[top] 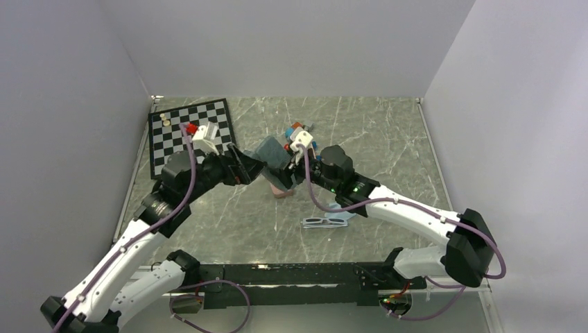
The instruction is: Organize the sunglasses
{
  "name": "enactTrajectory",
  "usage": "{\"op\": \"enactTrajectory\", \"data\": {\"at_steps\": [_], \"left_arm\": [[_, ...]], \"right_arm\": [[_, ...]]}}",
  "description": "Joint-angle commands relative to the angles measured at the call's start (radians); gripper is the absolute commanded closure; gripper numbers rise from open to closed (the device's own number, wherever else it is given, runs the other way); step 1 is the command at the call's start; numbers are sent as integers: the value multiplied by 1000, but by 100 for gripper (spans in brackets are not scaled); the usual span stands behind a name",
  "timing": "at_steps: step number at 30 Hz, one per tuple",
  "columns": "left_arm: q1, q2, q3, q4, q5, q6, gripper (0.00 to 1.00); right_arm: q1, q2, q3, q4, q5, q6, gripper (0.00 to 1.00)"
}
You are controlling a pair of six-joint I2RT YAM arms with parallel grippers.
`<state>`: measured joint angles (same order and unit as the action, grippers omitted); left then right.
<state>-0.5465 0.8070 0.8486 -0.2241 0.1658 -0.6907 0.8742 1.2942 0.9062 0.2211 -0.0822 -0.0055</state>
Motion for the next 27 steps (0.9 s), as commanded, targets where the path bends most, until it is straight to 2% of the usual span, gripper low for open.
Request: {"op": "enactTrajectory", "data": {"at_steps": [1,4,7,8,11,15,19,23,27], "left_arm": [[-2,-105,29,-63,-8,-7,1],[-2,-161,43,-198,-169,-86,1],[1,-140,132,-412,-357,-180,1],[3,-123,159,-444,-369,-194,1],[16,-57,217,-442,-297,-176,1],[84,50,292,-432,-155,-113,1],[163,160,348,-436,52,-2,4],[186,225,357,-446,115,103,6],[204,268,319,-386,253,117,19]], "right_arm": [[7,-92,-82,276,21,-411,100],[17,-107,-196,510,44,-693,100],[67,-88,-283,712,44,-1023,100],[86,-74,-304,767,47,-1096,100],[143,-37,-326,835,79,-1264,100],[203,-2,-384,987,98,-1399,100],[240,-6,-428,1054,88,-1448,100],[261,-32,-443,1053,46,-1462,100],[282,-38,-441,1036,57,-1475,99]]}}
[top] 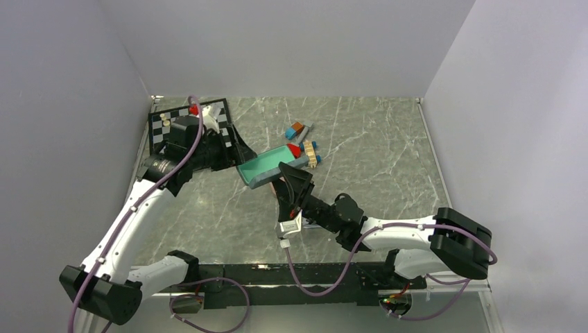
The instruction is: Organize the sunglasses
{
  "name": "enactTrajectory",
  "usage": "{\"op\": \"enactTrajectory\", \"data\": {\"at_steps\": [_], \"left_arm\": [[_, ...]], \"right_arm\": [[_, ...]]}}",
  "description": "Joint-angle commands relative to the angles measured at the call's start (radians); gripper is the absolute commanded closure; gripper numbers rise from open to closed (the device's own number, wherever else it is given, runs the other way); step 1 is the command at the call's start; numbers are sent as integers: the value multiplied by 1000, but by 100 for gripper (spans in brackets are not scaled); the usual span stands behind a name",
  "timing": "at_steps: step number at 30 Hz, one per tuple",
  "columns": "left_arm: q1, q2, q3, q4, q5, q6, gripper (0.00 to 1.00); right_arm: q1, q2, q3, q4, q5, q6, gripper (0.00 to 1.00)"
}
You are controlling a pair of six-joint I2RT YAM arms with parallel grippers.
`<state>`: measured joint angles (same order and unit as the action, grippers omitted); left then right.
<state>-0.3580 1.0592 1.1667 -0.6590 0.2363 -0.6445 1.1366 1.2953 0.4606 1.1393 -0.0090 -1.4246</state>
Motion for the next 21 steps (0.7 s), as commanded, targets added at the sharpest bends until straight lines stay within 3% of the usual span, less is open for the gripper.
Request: {"op": "enactTrajectory", "data": {"at_steps": [1,5,10,15,18,21], "left_arm": [[17,22,-9,73,228,72,22],[18,9,-35,119,320,67,29],[20,-10,-52,126,388,64,29],[21,-10,-73,115,415,69,53],[22,-1,-65,95,389,77,74],[22,6,-58,115,375,78,96]], "right_arm": [[22,-35,6,117,-4,-60,99],[23,-17,13,121,29,-74,99],[23,3,27,86,44,-83,99],[25,2,32,81,47,-75,99],[24,4,33,74,47,-73,98],[23,3,38,50,58,-56,86]]}}
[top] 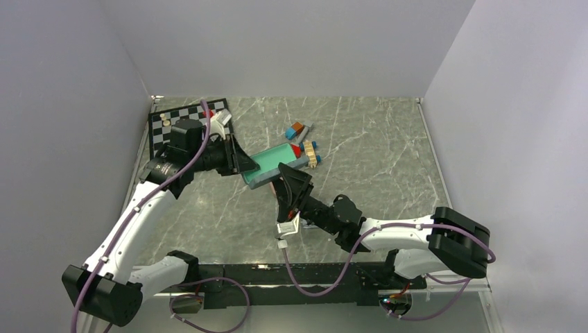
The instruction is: Organize the sunglasses
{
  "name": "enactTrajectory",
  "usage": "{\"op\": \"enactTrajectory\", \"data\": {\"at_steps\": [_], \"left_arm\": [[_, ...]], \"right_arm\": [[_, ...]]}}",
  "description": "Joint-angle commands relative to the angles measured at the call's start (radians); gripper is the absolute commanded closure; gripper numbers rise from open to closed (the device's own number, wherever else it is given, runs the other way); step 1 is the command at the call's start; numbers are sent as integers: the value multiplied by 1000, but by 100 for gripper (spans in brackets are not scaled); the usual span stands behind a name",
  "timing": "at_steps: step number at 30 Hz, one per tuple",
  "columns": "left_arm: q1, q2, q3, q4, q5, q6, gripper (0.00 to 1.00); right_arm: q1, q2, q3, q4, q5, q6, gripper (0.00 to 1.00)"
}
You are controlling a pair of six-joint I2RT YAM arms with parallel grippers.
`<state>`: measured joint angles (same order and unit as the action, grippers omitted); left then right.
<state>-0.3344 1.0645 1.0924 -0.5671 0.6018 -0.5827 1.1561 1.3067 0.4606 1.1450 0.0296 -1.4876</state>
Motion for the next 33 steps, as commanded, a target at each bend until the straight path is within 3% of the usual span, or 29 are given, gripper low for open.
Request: {"op": "enactTrajectory", "data": {"at_steps": [1,4,9,13,16,19,21,24,28,30,33], "left_arm": [[-2,4,19,38,-4,12,100],[-2,-2,19,133,-26,39,100],[-3,-66,-44,384,-160,165,100],[-3,-70,-43,468,-174,295,100],[-3,-54,-47,545,-171,383,100],[-3,-23,-48,626,-172,444,100],[-7,5,-56,696,-125,478,100],[-59,58,-83,803,-166,531,100],[-222,189,-22,770,-381,736,100],[-260,272,16,763,-411,734,100],[-273,377,-1,882,-377,671,100]], "right_arm": [[5,-9,43,39,22,22,75],[5,-22,53,8,47,105,29],[5,-91,124,-198,69,348,1],[5,-163,150,-378,87,524,0],[4,-258,128,-537,10,685,0],[4,-364,66,-631,-81,823,0],[4,-416,29,-652,-49,904,0],[4,-503,9,-672,119,1042,0],[2,-606,-31,-572,499,1189,0],[-1,-654,-33,-571,644,1243,0],[-5,-717,-31,-614,746,1299,0]]}}
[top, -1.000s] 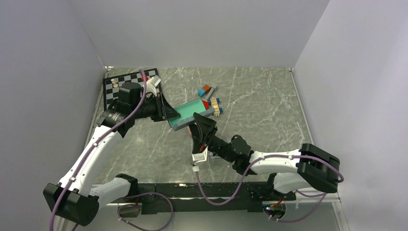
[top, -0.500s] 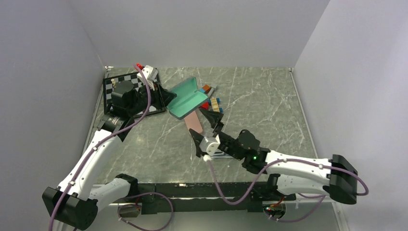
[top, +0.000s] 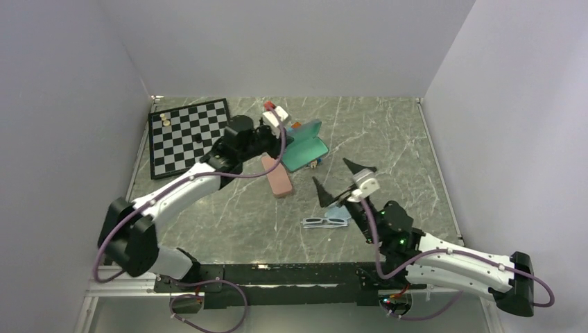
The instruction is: Organize the sunglasses
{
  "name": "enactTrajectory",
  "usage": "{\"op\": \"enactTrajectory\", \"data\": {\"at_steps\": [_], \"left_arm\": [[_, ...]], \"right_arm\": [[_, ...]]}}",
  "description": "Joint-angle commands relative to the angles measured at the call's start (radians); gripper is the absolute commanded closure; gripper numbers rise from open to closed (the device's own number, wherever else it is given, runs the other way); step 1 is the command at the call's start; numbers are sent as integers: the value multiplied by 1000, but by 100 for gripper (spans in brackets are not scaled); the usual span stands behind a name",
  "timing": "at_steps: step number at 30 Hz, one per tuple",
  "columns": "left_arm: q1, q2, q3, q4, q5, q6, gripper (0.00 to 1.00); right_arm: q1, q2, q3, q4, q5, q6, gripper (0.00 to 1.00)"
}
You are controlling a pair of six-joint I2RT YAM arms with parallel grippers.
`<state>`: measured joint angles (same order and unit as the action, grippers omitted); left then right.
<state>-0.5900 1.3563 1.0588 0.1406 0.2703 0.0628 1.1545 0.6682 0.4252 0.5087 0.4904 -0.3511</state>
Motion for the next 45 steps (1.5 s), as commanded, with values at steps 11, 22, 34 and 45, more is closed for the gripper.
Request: {"op": "enactTrajectory", "data": {"at_steps": [11,22,34,45], "left_arm": [[-175,334,35,311,-169,87,100],[-269,476,61,370,-301,78,90],[-282,463,-12,405,-296,50,58],[-285,411,-41,374,-267,2,18]], "right_arm": [[-7,-300,-78,-55,266,199,0],[-9,-306,-101,-75,254,190,0],[-9,-315,-115,-67,251,195,0],[-10,-314,-118,-80,284,258,0]]}}
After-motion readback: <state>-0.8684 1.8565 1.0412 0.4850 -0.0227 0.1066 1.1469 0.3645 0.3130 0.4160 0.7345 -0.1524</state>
